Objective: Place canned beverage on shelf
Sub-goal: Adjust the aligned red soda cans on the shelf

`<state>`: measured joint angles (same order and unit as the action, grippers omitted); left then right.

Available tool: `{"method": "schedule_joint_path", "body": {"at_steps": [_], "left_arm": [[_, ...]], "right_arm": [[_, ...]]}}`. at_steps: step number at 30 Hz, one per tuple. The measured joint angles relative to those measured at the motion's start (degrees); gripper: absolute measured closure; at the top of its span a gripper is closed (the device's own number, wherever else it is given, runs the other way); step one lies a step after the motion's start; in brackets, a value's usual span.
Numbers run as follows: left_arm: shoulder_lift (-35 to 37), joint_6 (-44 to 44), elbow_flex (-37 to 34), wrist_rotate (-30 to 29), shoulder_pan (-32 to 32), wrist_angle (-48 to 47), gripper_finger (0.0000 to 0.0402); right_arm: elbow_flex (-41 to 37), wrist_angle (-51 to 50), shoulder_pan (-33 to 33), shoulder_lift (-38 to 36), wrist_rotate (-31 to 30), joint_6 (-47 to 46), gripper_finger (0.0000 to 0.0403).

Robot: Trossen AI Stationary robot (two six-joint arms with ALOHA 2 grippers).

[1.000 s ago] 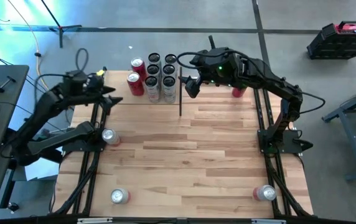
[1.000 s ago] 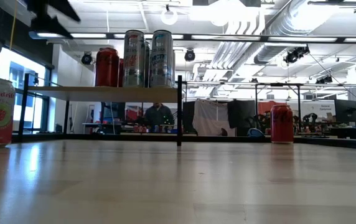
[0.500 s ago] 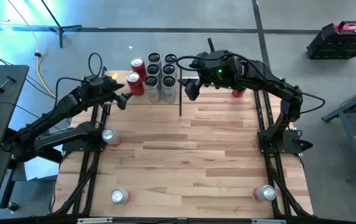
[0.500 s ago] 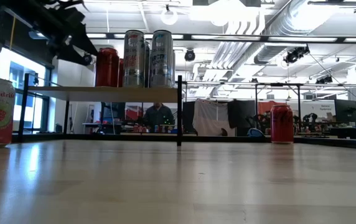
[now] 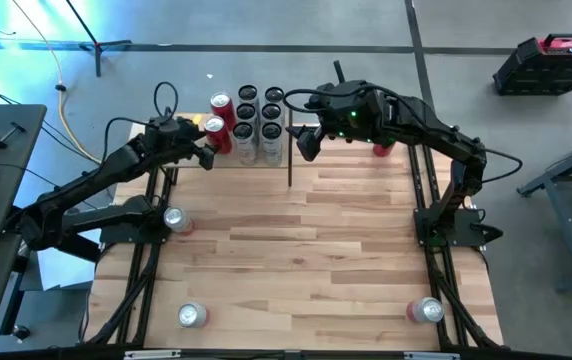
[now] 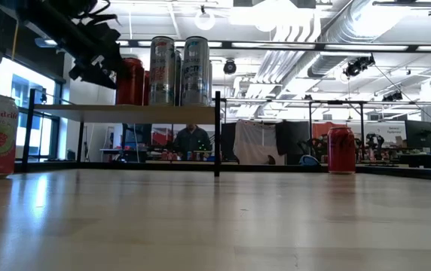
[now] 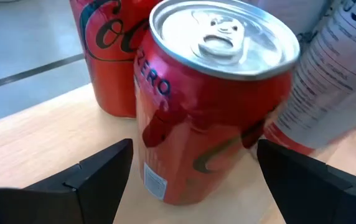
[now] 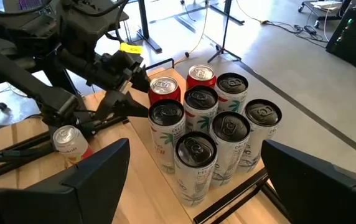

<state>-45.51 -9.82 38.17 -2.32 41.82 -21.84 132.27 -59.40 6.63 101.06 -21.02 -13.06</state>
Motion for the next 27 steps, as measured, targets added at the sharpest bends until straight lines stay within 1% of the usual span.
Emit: {"method": "schedule_joint_path", "body": {"at_steps": [9, 27], "left_arm": [[-2.53, -3.01, 0.00, -2.74, 0.00, 3.42, 0.0069], [-6.21, -6.43, 0.07, -3.16, 0.00, 8.47, 0.0069]], "right_arm": [[0.00, -0.33, 0.00, 0.00, 0.00, 0.00, 0.0054], [0.00, -0.33, 0.00, 0.00, 0.00, -0.27, 0.0054]]}}
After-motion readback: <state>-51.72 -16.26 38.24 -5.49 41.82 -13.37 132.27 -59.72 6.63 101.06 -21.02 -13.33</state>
